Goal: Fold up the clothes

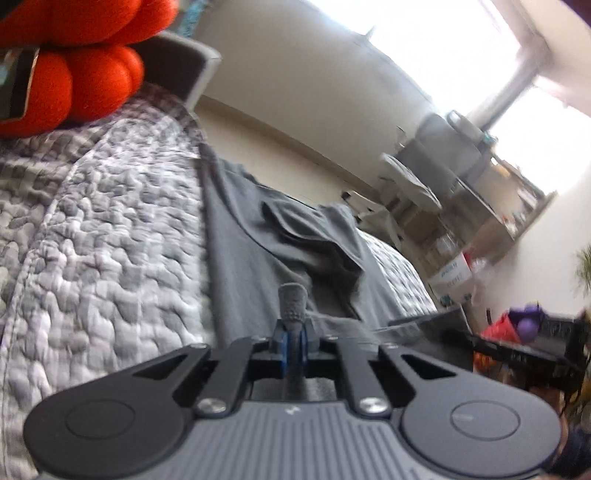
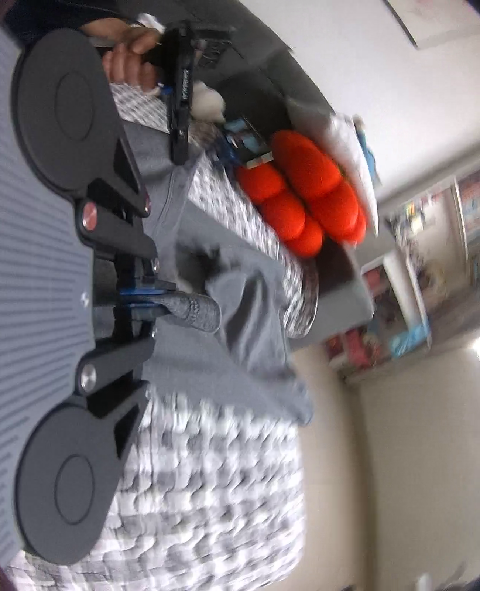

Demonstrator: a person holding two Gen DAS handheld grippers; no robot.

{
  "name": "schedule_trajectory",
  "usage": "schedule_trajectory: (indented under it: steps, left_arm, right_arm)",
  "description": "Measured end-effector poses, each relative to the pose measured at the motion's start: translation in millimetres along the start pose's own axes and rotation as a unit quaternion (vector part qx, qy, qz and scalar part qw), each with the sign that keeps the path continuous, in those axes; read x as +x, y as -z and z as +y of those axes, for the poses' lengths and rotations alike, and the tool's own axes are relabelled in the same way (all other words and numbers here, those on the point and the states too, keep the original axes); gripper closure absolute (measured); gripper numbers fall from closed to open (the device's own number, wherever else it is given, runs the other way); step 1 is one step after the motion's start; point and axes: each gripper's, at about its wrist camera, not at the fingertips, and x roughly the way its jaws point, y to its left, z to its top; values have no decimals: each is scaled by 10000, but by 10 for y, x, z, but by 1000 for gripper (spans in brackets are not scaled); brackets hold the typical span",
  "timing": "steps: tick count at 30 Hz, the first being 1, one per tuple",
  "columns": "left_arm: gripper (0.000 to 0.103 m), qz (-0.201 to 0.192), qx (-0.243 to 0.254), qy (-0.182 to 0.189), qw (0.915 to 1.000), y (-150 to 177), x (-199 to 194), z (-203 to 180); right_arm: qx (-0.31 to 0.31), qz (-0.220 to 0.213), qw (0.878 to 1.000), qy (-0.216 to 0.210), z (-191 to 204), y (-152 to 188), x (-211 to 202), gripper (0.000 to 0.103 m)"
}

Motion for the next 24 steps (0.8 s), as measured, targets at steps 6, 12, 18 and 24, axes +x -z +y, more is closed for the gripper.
schedule_trajectory:
  steps: [6,12,18,24]
  left_arm:
    - [97,303,-97,-123,9994,-37,261,112]
    - [87,419,-224,27,9989,-53,311,174]
    - [84,401,70,9,9992,-35,365,78]
    - [96,236,363,-24,9991,-34,297,-32]
  right_arm:
    - [489,405,9980,63,-185,50,183,90]
    - [417,447,9981,53,-166,44,205,90]
    - [246,494,9984,121,-123,38,265,90]
    - [-183,380,9988,258,0,11,236,94]
